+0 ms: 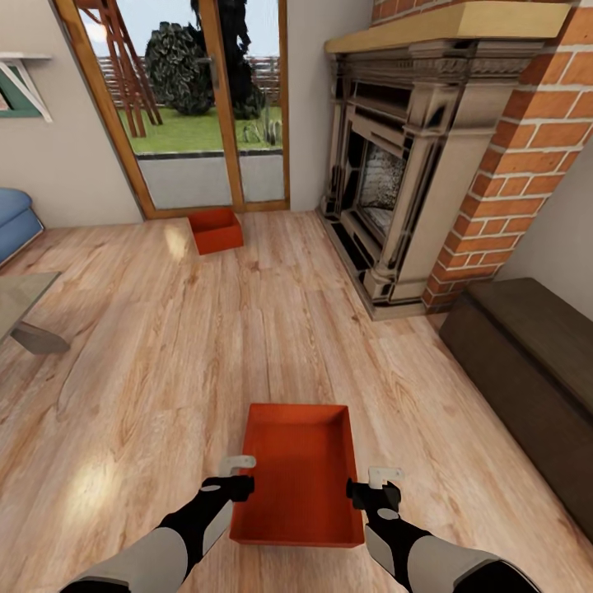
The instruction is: Move the two storage containers from the living room to the garage. In the garage, place one container on the floor and stack the other container on top of it (either order is fine).
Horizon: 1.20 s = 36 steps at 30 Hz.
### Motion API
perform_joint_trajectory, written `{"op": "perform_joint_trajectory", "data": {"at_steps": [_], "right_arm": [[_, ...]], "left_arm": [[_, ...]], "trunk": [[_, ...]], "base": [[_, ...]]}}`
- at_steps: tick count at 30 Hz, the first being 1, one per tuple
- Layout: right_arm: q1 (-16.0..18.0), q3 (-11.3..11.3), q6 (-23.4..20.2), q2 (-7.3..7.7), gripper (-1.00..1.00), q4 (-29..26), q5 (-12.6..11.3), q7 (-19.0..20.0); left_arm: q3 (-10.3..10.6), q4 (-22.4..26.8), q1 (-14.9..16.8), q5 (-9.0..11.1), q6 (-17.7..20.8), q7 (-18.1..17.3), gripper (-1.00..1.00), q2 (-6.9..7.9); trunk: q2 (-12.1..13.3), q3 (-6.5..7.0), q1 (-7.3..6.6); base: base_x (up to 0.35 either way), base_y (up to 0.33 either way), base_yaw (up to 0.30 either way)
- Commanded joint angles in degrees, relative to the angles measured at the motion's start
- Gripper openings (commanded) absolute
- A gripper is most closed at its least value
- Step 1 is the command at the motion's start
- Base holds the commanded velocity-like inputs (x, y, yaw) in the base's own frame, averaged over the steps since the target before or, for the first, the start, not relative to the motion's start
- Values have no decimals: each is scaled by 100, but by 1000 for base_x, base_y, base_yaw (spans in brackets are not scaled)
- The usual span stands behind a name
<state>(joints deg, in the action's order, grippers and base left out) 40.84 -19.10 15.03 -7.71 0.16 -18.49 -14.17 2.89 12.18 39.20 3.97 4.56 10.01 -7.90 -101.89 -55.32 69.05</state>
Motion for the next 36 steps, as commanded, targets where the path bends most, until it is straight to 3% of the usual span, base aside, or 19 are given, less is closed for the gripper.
{"op": "perform_joint_trajectory", "data": {"at_steps": [1,36], "right_arm": [[3,-49,17,-2,100,3,-49,-15],[3,-48,21,-11,100,6,-49,-7]], "left_arm": [[29,6,0,50,31,28,100,0],[-7,-5,0,69,35,34,100,15]], "trunk": [[-43,-22,22],[-1447,-651,791]], "base": [[0,0,0],[0,0,0]]}}
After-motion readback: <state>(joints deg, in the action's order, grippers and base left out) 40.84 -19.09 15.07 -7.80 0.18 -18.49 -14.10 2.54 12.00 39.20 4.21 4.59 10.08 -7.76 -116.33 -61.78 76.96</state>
